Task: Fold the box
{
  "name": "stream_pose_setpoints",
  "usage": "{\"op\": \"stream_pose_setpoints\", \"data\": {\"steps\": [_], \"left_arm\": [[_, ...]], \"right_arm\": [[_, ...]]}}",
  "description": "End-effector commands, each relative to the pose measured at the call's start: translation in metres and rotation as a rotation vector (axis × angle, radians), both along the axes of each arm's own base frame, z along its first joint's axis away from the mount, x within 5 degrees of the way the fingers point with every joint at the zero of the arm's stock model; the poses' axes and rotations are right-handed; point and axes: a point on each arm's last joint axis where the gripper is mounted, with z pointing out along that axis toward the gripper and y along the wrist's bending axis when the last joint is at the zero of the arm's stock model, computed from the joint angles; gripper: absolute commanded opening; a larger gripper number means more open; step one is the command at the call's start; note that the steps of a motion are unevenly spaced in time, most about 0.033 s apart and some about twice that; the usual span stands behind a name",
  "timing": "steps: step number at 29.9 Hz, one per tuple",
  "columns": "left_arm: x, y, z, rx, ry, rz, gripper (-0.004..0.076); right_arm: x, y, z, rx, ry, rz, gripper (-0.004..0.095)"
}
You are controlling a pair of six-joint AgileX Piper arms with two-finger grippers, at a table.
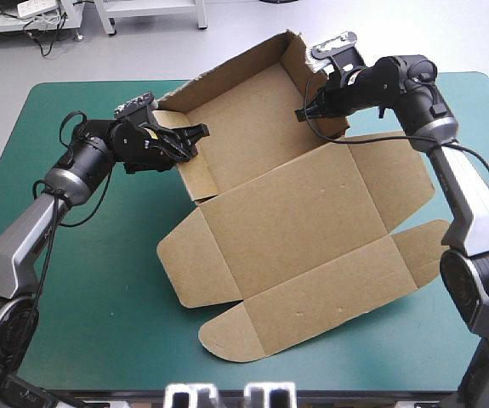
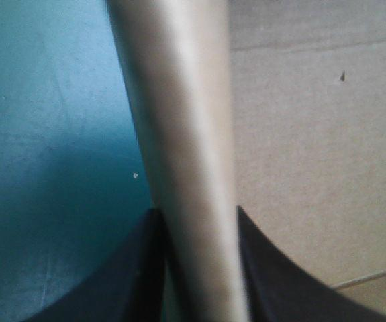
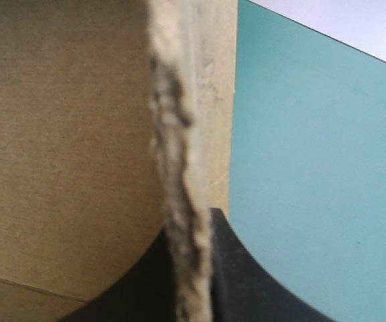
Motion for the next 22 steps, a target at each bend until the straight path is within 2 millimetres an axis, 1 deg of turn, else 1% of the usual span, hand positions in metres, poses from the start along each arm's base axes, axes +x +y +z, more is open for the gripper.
{"op": "stream_pose_setpoints", "data": {"steps": [1, 3, 6, 8, 11, 14, 15, 16, 17, 19, 22], "left_arm": [[0.000, -0.007, 0.034, -0.117, -0.182, -0.020, 0.0004], [0.001, -0.010, 0.037, -0.113, -0.225, -0.061, -0.0010], [0.005, -0.014, 0.042, -0.068, -0.243, -0.136, -0.0010], [0.010, -0.016, 0.043, -0.021, -0.217, -0.182, -0.0010], [0.018, -0.023, 0.038, 0.100, -0.143, -0.263, -0.0010], [0.030, -0.032, 0.029, 0.213, -0.080, -0.320, -0.0010], [0.034, -0.034, 0.029, 0.237, -0.073, -0.329, -0.0010], [0.039, -0.038, 0.023, 0.265, -0.050, -0.346, -0.0010], [0.042, -0.041, 0.022, 0.277, -0.038, -0.361, -0.0010], [0.051, -0.045, 0.015, 0.305, -0.003, -0.390, -0.0010], [0.059, -0.048, 0.003, 0.425, 0.077, -0.426, -0.0010]], "right_arm": [[-0.021, -0.001, 0.036, 0.059, -0.065, 0.004, -0.0024], [-0.019, -0.003, 0.028, 0.015, -0.027, -0.008, -0.0023], [-0.015, -0.006, 0.006, -0.057, 0.115, -0.043, -0.0023], [-0.012, -0.004, -0.011, -0.079, 0.221, -0.042, -0.0023], [-0.009, -0.001, -0.029, -0.081, 0.324, -0.041, -0.0024], [-0.005, 0.001, -0.035, -0.049, 0.359, -0.080, -0.0024], [-0.004, 0.001, -0.038, -0.044, 0.370, -0.090, -0.0024], [-0.003, 0.001, -0.039, -0.035, 0.378, -0.104, -0.0024], [-0.001, 0.001, -0.042, -0.030, 0.390, -0.114, -0.0024], [0.001, 0.001, -0.046, -0.019, 0.408, -0.141, -0.0024], [0.005, 0.000, -0.053, -0.014, 0.432, -0.183, -0.0024]]}}
